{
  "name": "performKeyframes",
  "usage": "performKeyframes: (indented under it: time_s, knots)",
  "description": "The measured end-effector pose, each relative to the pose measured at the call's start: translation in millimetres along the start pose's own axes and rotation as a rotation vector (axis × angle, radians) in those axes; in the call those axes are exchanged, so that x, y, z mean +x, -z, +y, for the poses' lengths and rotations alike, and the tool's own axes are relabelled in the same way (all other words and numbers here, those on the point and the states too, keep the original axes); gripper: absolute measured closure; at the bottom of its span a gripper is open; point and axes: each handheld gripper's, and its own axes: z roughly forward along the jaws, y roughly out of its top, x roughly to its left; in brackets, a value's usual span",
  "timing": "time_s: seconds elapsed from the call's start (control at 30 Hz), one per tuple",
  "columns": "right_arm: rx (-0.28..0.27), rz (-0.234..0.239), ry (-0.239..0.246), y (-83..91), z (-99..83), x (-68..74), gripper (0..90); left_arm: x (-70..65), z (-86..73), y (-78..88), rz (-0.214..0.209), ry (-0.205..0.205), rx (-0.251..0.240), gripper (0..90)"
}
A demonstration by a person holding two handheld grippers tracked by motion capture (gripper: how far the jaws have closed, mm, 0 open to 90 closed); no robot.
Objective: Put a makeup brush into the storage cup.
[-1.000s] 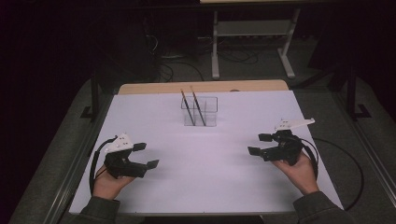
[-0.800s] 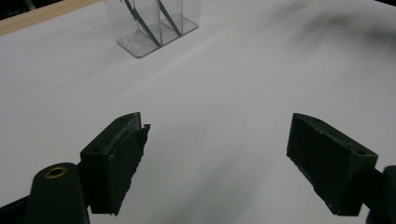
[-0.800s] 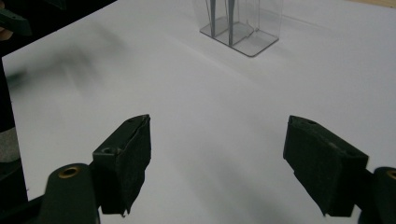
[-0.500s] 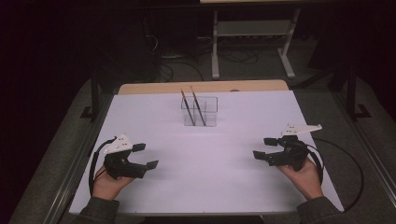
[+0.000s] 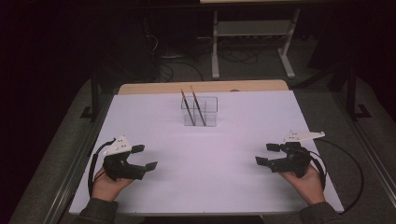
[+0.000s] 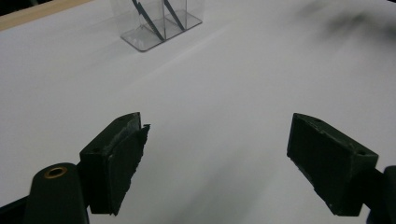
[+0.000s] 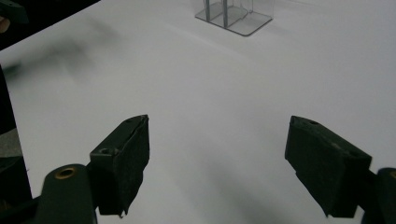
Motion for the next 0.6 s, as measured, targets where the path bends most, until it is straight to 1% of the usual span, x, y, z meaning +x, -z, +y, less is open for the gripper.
performKeyframes:
  time_s: [0.03, 0.1, 0.17, 0.23, 0.27, 0.37, 0.4, 0.43, 0.5, 0.6]
  knots:
    - [0.002, -0.002, -0.006, 0.6, -0.6, 1.2, 20.8, -0.2, -0.5, 0.0, -0.001, 0.001, 0.0, 18.0]
    - [-0.001, -0.002, 0.002, 1.5, -2.1, 1.9, 20.6, -1.5, -1.4, 0.0, -0.002, 0.013, -0.002, 18.0]
    - [-0.003, -0.005, 0.004, 2.0, -3.7, 2.8, 20.4, -1.0, -2.6, 0.7, -0.006, 0.007, 0.001, 18.0]
    - [0.001, -0.003, 0.009, 2.1, -5.6, 3.3, 20.4, -1.7, -4.3, 1.2, -0.005, 0.016, 0.004, 18.0]
    - [0.0, -0.006, -0.001, 2.1, -6.5, 4.2, 20.4, -1.4, -5.2, 1.2, -0.004, 0.012, 0.005, 18.0]
    - [0.0, -0.004, 0.004, 2.1, -9.8, 4.4, 20.4, -1.2, -7.6, 1.3, -0.004, 0.014, 0.012, 18.0]
    - [0.006, -0.002, -0.005, 2.7, -10.9, 5.3, 20.4, -1.2, -8.2, 1.3, -0.003, 0.013, 0.013, 18.0]
    - [0.002, -0.003, 0.001, 2.4, -12.0, 5.1, 20.4, -1.3, -8.9, 1.0, -0.003, 0.016, 0.013, 18.0]
    - [0.004, -0.003, -0.005, 2.7, -13.6, 5.8, 20.4, -1.5, -9.5, 0.5, -0.003, 0.018, 0.018, 17.9]
    - [0.001, -0.002, 0.002, 2.9, -15.7, 5.6, 20.4, -1.5, -10.0, -0.1, -0.002, 0.012, 0.019, 17.9]
